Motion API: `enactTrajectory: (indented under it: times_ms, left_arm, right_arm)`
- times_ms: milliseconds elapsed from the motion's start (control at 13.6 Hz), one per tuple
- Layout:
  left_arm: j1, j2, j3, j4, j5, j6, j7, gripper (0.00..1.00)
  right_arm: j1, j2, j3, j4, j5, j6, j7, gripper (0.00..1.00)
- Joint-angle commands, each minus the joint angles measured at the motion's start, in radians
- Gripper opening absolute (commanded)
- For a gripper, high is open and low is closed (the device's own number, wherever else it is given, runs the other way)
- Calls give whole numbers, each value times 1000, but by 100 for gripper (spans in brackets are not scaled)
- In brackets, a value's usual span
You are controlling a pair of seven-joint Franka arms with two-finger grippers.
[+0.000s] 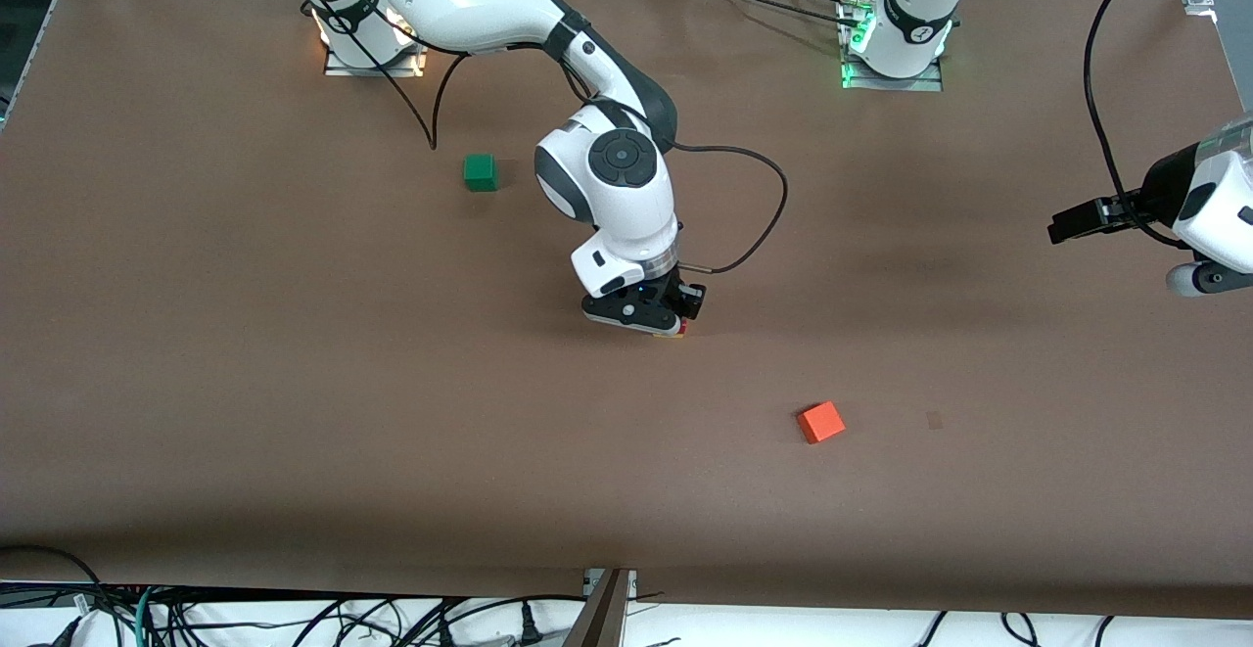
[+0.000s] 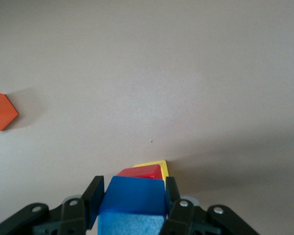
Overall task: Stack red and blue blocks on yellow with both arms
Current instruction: 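Lower the blue cube onto the red cube with the right gripper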
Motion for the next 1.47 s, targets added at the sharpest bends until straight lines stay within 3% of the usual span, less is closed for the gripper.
enactTrajectory:
  times_ms: [0, 294, 367, 514, 588, 1028, 1395]
  left_arm:
    - [7, -10, 0, -10, -22, 10, 13, 100]
    - [21, -9, 0, -10, -23, 10, 13, 100]
    - [21, -9, 0, -10, -23, 10, 14, 100]
    - [21, -9, 0, -10, -25, 10, 14, 100]
    - [21, -9, 0, -10, -25, 10, 14, 100]
    - [22, -2, 0, -8, -25, 10, 14, 100]
    - [22, -1, 0, -7, -25, 10, 13, 100]
  right_arm:
    - [1, 14, 6, 41, 5, -48, 14, 55]
    - [1, 15, 6, 41, 3, -39, 14, 56]
    - [1, 15, 6, 41, 3, -36, 14, 60]
    - [-1, 15, 5, 41, 3, -30, 11, 93]
    - [-1, 15, 3, 41, 3, -25, 11, 100]
    - [-5, 3, 3, 44, 5, -59, 8, 100]
    - [-68, -144, 5, 41, 55, -235, -27, 100]
